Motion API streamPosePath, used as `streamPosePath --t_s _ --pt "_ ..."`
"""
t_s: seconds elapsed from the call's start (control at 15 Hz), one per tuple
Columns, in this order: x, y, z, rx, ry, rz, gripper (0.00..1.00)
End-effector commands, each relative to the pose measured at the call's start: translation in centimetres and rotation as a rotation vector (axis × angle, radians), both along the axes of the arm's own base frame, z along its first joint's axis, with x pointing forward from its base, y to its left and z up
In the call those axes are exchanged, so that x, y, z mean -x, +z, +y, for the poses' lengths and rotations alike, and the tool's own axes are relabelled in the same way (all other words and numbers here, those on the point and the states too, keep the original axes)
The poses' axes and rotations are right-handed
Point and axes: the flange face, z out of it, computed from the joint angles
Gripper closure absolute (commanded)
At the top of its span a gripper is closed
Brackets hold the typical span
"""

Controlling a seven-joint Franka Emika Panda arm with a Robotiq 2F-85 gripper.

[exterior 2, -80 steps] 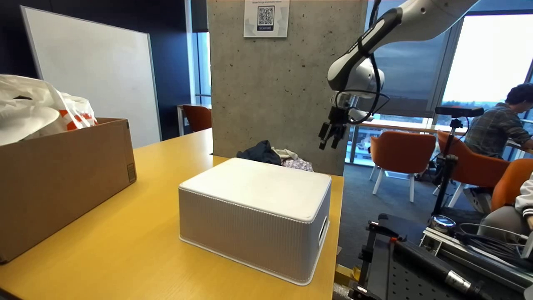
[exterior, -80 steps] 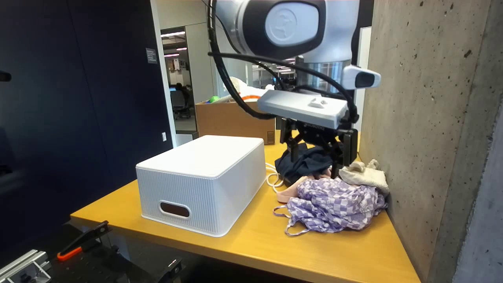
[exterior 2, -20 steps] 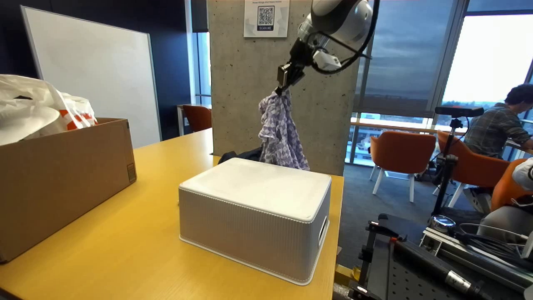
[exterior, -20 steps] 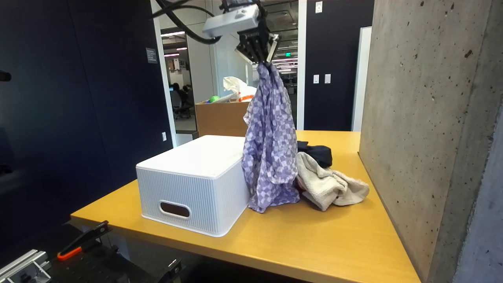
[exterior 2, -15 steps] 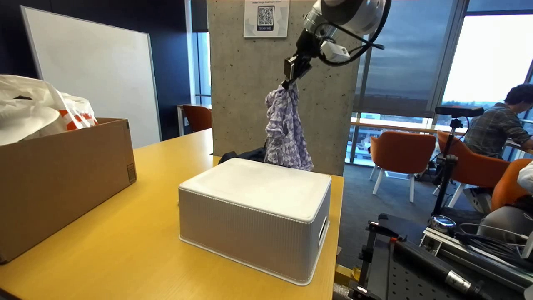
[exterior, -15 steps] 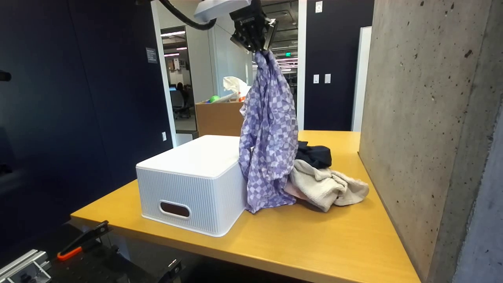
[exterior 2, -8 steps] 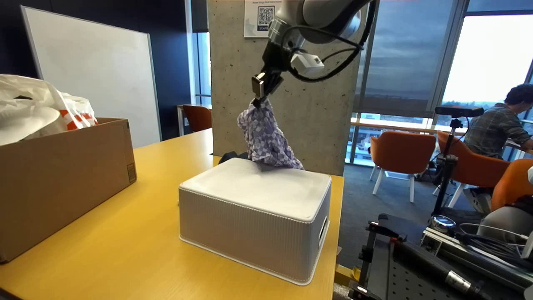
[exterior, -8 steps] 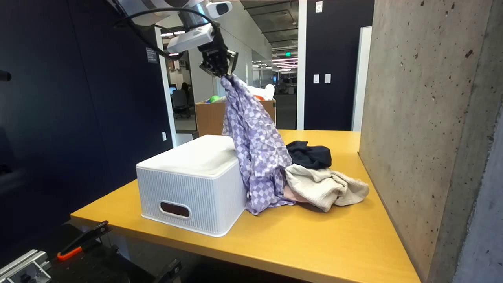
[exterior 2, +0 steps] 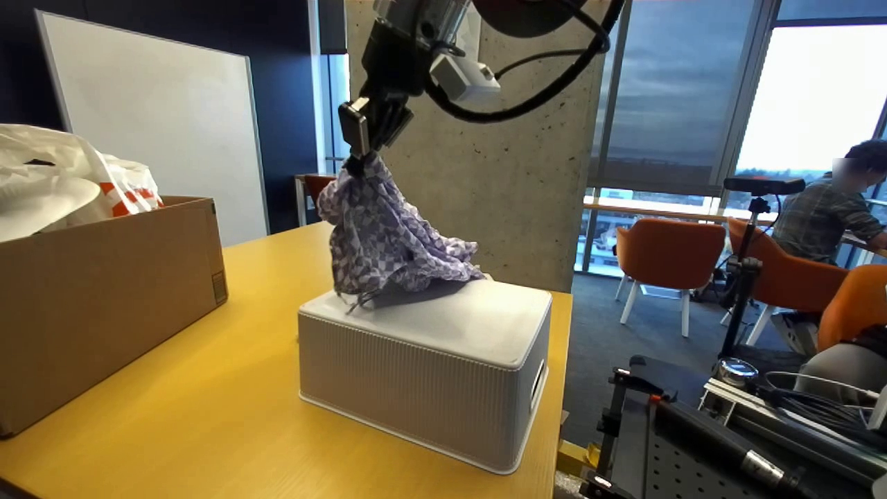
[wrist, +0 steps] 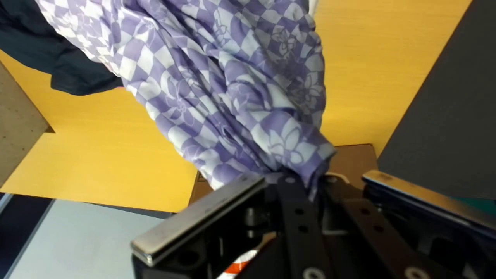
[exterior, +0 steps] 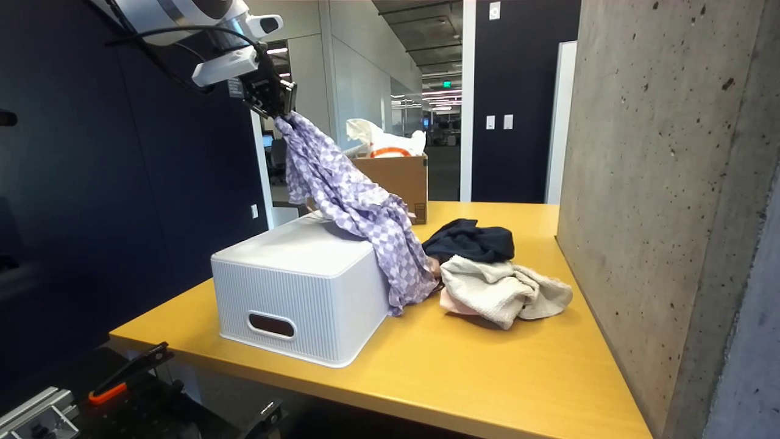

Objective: Put the purple cloth on the white basket

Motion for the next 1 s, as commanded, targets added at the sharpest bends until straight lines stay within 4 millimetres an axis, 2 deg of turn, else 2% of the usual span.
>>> streamPosePath --t_s 0.0,0.2,0.27,0.33,0.4,0.53,0.67,0.87,0.93 --pt "0.5 0.0 2.1 0.013 0.014 0.023 0.98" --pt "1.3 -1.2 3.1 0.016 0.031 0.074 0.98" --pt "1.5 -1.6 3.3 0.018 0.035 0.090 0.69" --pt "1.6 -1.9 3.3 0.021 0.035 0.099 0.68" --pt "1.7 -2.1 3.2 0.025 0.030 0.109 0.62" --pt "2.1 -2.0 2.3 0.039 0.008 0.147 0.48" --pt "3.7 -0.8 0.9 0.068 -0.031 0.192 0.33" --pt "5.6 1.6 -2.5 0.083 -0.085 0.257 0.12" --pt "5.8 2.2 -4.4 0.078 -0.104 0.283 0.03"
